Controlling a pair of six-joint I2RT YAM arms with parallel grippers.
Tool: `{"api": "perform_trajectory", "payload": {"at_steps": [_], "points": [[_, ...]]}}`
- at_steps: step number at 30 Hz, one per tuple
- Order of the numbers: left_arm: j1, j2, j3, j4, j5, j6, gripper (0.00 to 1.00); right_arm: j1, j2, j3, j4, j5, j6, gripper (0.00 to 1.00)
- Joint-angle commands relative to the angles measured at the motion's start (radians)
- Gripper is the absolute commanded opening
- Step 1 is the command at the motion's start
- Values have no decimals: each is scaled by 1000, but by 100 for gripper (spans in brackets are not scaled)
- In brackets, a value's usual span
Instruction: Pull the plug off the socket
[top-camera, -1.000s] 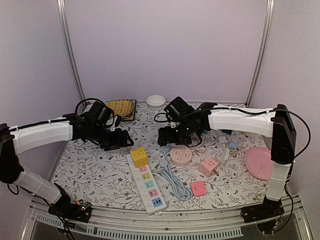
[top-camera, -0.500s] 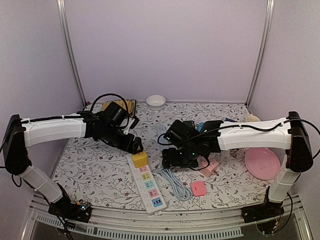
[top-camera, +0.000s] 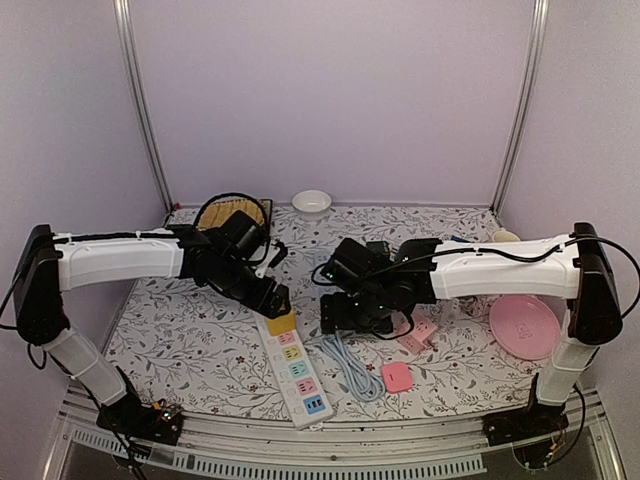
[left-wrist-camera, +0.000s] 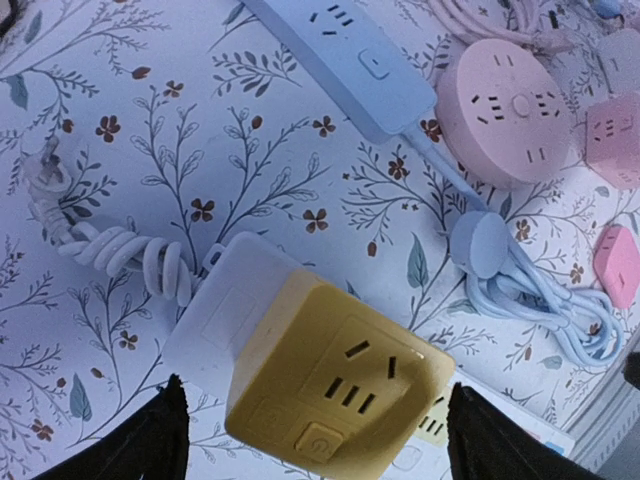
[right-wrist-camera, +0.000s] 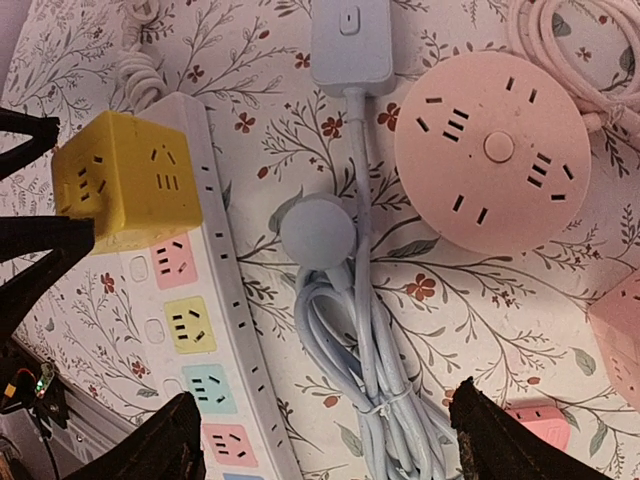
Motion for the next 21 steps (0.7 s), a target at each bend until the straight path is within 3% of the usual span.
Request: {"api": "perform_trajectory", "payload": {"at_steps": [1,7,13,17,21], "points": [[-10,25,45,-58,-87,-165,89,5,27,76,-34,42,-41,88],[-32,32,53,-61,-147,-371,88,-4,-2,70,-42,60,-114,88],[-104,96,108,-66,-221,-614,88,-56,-113,-41,-29,63,-209,90],[-167,202,217,-134,-282,-769,88,-92,-218,-139,-5,13,-270,90],[-209,353,392,-307,-357,-896,87,-114,-309,-270,47,-60,-345,90]]}}
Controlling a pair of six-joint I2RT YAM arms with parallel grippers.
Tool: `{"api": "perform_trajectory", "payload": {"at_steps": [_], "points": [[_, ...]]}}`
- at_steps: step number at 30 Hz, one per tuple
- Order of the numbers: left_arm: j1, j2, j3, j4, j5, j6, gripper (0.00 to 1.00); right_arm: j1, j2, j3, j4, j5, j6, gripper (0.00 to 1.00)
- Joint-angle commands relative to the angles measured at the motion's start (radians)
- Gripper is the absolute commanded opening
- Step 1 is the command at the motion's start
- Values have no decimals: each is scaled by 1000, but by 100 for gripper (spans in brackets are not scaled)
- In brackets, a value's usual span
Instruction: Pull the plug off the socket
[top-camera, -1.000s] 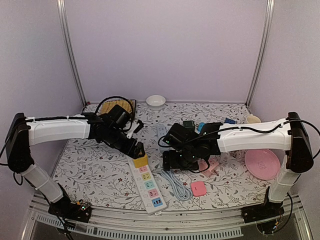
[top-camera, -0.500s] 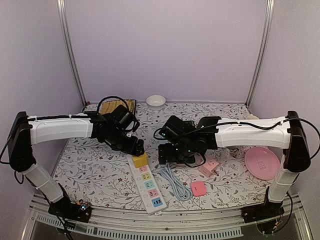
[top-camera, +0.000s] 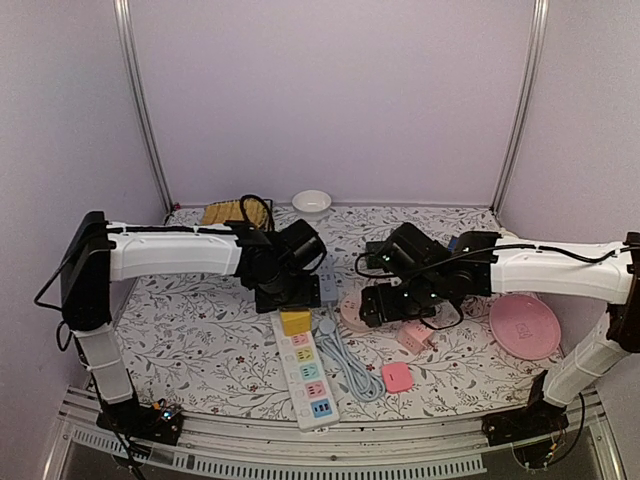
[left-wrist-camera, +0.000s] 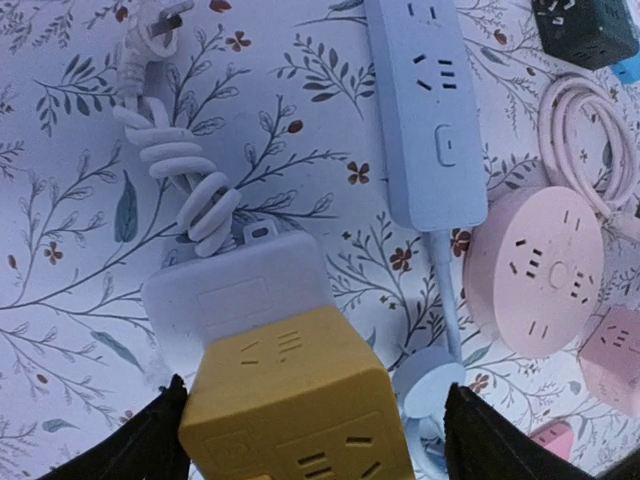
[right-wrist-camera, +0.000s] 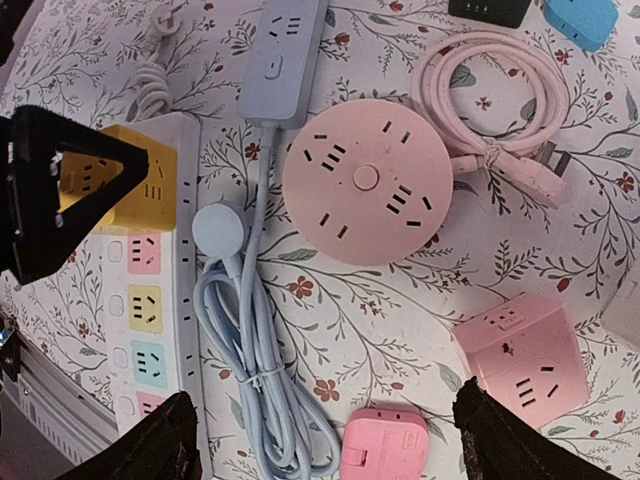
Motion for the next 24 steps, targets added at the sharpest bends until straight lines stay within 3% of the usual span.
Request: {"api": "perform_trajectory", "payload": {"at_steps": [1,7,12,15,17,20,24], "points": [[-60,142,162,-197,-107,-228,86,-18,-99,-122,62,-86,-119,90],[-106,257,245,-277,-118,-336,80,-28,-202,-235,122,-145,-219,90],[-138,266,279,-291,-116,-383,65,-48,-262,-288,166,-214,-259,90],[-147,270,325,-292,-118,-374,62,-51,-267,-312,184,-267,-281,90],[-150,274,351,-290,-118,-363,63,-52,-267,-322,195,-294,-294,90],[-150,280,368,-291,-114,-352,76,-57,-271,-330,209,-323,-314,90],[-149,285,368,-310,-112,-361,78,-69,-285,-340,212,-340,-333,90]]}}
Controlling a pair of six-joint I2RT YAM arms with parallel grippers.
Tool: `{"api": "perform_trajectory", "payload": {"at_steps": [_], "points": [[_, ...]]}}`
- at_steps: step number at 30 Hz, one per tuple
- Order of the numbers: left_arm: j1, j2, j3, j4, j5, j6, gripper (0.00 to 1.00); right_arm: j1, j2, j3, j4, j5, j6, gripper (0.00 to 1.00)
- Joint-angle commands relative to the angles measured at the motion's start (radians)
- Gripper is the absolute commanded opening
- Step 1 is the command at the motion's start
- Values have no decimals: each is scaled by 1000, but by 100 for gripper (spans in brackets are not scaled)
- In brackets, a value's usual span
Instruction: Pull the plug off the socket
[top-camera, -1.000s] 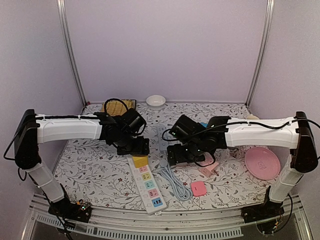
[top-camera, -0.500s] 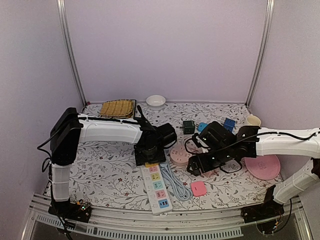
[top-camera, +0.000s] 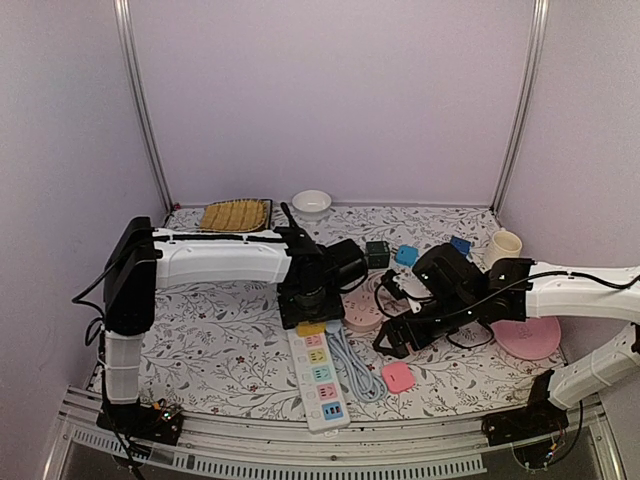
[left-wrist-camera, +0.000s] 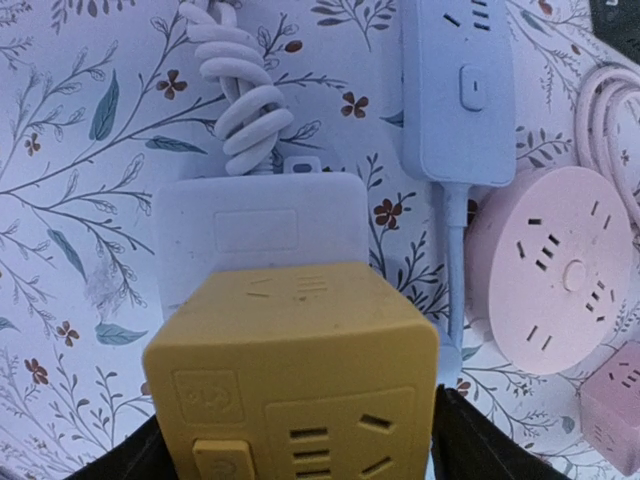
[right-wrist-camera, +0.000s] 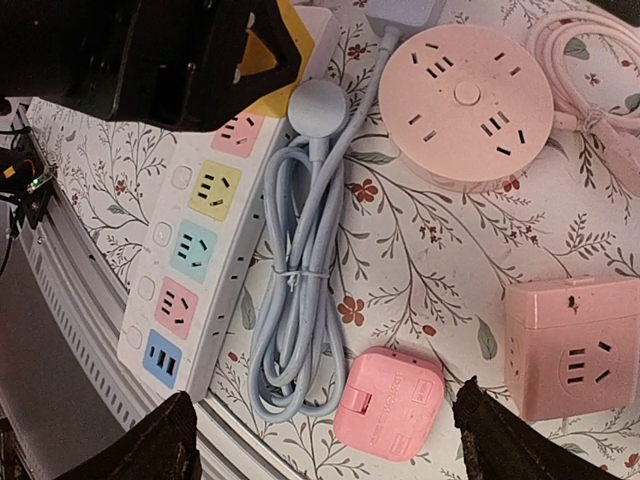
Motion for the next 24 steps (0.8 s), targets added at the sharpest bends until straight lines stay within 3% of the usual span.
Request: {"api": "perform_trajectory", "payload": {"at_steps": [1,10,18,24], "points": [[-10,11,20,-22,-14,-12,78,-21,-32,-16,39,-48,-45,90],[5,27,38,-79,-28,-6,73,-39,-50,-38,48,-76,-56,90],[25,27,10,-20,7,73,71,-46,-13,-35,86,-140,-48,90],[27,8,7,16,30,101,45,-51,85,-23,165,-260,-35,84]]}}
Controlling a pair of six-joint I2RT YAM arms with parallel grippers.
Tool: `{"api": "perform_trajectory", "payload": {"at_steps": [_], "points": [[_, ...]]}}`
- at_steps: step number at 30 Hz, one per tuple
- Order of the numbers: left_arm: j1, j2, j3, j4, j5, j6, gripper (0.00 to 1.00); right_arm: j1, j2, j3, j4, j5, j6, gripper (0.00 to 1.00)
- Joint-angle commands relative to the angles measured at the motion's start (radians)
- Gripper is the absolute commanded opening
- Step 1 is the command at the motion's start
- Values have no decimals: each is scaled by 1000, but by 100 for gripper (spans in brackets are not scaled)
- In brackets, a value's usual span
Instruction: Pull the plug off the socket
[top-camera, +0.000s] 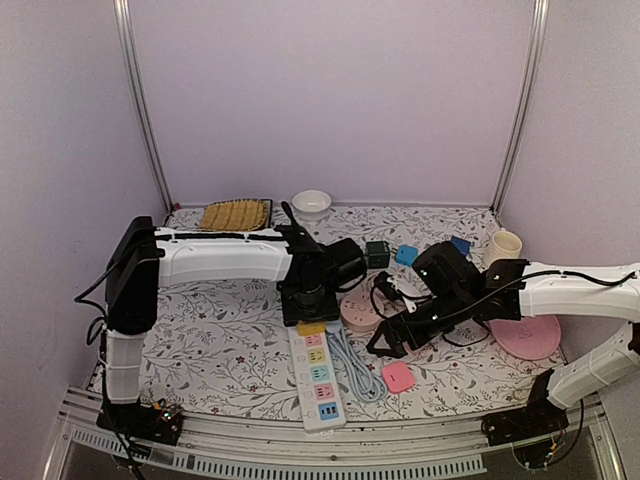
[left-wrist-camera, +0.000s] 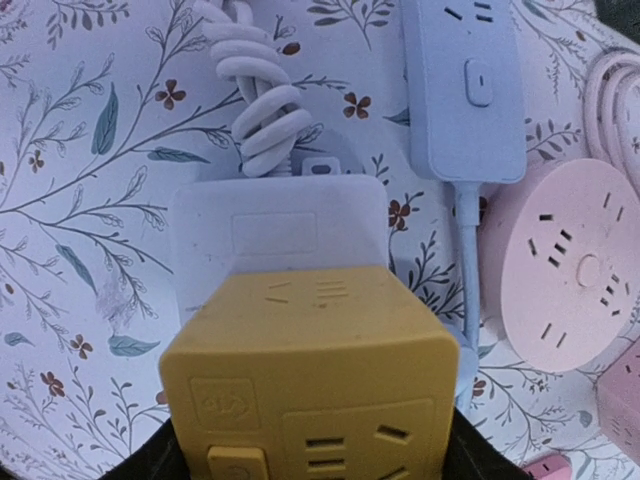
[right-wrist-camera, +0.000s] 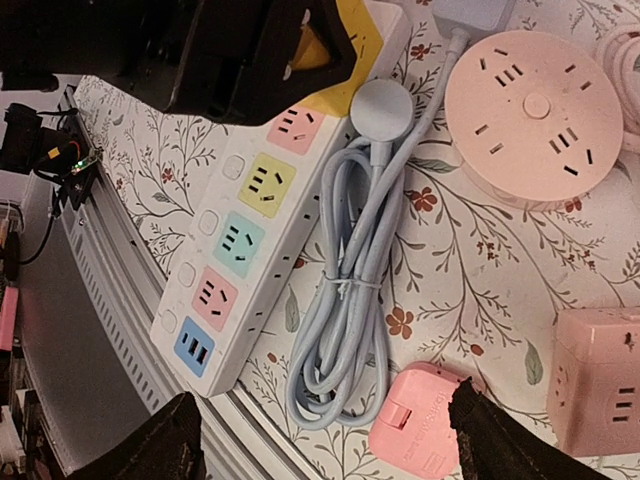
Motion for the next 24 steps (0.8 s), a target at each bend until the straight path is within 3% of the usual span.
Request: {"api": "perform_trajectory", "payload": {"at_steps": [1,4,7,10,16,24], "points": [[7,-12,-11,46,24,31,42,-12,85,6,92,-130,11,80],[-4,-37,-21,54,22,11,36,-21,153,28,145,-216,22,62],[-15,-51,-26,67,23,-2,32,-24,233,77,164,-265,35,32],[-23,-56,-25,81,19,-9,30,-27,326,130,182,-318,55,14],[-40,-88,-42,88,-10,-56,28,-28,455,210,218,-373,107,6],[-64,-225,-163,220,-44,-115,28,-30,575,247,315,-413,201,4]]}}
